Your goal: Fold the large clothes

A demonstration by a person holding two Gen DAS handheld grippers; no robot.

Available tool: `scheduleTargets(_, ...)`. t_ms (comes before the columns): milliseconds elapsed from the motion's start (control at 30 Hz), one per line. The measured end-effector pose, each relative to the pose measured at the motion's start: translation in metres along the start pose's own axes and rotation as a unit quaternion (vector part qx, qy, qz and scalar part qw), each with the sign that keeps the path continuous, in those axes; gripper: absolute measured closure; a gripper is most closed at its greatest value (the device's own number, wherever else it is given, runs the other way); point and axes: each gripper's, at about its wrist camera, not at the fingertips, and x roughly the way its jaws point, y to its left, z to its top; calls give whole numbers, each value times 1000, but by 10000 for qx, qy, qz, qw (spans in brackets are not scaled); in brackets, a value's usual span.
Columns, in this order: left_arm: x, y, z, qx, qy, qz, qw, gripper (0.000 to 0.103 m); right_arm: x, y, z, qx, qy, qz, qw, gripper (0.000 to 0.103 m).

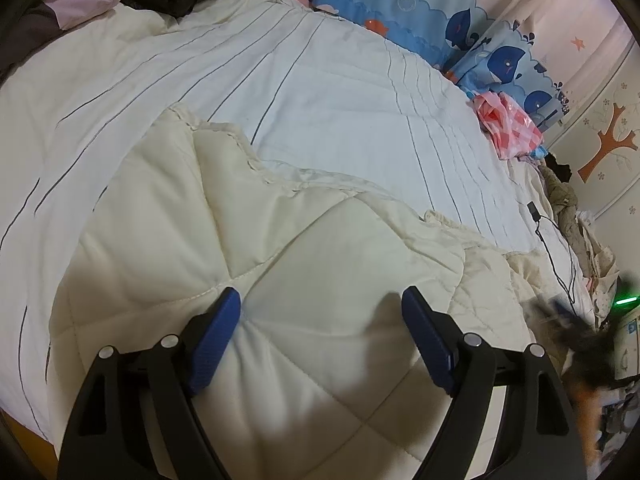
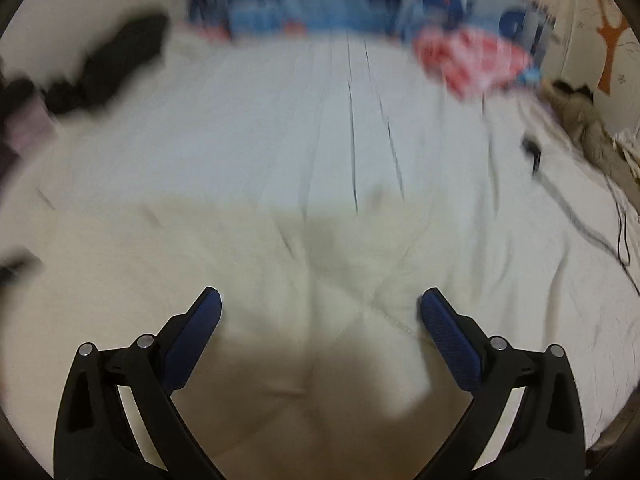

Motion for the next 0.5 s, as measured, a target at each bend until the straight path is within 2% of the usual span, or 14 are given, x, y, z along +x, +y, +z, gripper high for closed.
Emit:
scheduleTargets(33,-1,0,0,-7,-30,-13,10000,24,13,-7,-6,184,70,275,9994,6)
scheduleTargets(67,-1,0,-1,7,-29,2,10000,24,12,-13,-4,300,49,330,9990,6)
scheduleTargets(200,0,1,0,-36,-2,-53,10000,24,-2,-11,7,175,147,123,9997,6)
scheduleTargets(233,0,2,0,-44,-3,-67,10000,23,-9,-9,9,190,48,172,9997,6)
scheduleTargets(300,0,3,0,-41,8,-80,10000,23,-38,10,14,194,-440,514,9975,6)
scheduleTargets(400,0,2,0,-8,17,-48,10000,22,-58,49,22,-278,-777,793,9934,6)
scheduleTargets(500,-1,3,0,-42,1,-85,10000,22,-27,93,20,-1093,-373,708,9908,6)
